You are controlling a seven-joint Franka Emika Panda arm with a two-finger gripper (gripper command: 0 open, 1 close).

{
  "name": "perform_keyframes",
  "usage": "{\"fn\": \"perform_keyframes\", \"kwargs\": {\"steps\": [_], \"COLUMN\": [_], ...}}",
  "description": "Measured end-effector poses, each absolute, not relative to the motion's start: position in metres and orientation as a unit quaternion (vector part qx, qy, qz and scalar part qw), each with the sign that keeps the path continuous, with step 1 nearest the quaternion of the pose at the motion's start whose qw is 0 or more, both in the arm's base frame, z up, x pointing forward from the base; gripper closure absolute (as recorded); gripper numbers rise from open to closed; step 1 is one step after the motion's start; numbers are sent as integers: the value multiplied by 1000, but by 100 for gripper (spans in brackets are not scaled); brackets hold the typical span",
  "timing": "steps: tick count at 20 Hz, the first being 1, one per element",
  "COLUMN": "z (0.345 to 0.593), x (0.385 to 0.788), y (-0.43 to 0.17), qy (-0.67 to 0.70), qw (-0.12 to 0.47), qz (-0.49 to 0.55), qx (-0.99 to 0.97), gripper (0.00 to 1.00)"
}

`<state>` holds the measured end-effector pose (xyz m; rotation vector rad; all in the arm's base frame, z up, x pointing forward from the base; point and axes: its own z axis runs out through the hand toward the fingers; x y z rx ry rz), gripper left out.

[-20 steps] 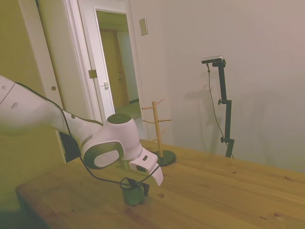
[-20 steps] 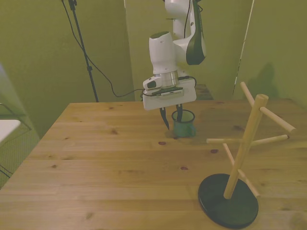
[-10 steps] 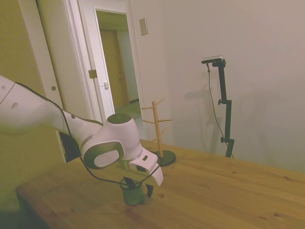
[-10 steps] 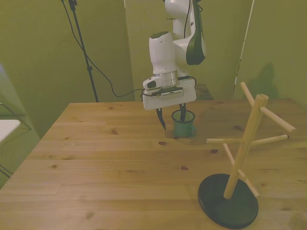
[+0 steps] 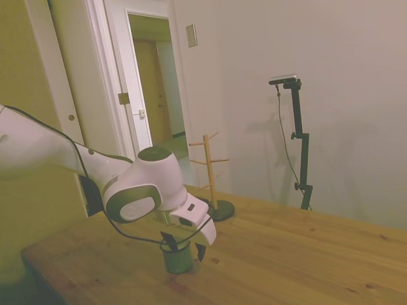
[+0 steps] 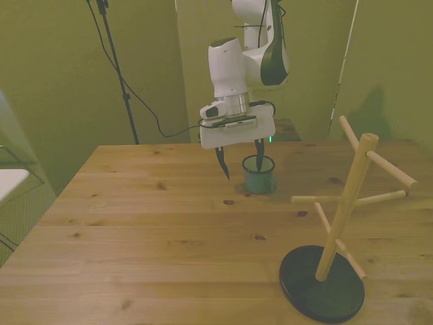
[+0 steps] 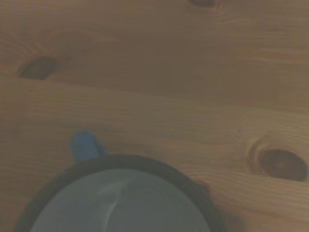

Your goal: Unload the mug

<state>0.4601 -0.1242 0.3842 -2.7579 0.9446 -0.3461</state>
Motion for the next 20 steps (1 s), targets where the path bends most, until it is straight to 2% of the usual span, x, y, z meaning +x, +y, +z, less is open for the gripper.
{"fn": "perform_keyframes", "kwargs": {"steps": [5, 10, 20], "z": [414, 445, 437], "x": [445, 409, 337], "y": [-119, -109, -80], "qy": [314, 300, 259], "qw": [114, 129, 105], "qz": [-136, -157, -101], "qx": [-933, -932, -955], "gripper": [0, 0, 0]}}
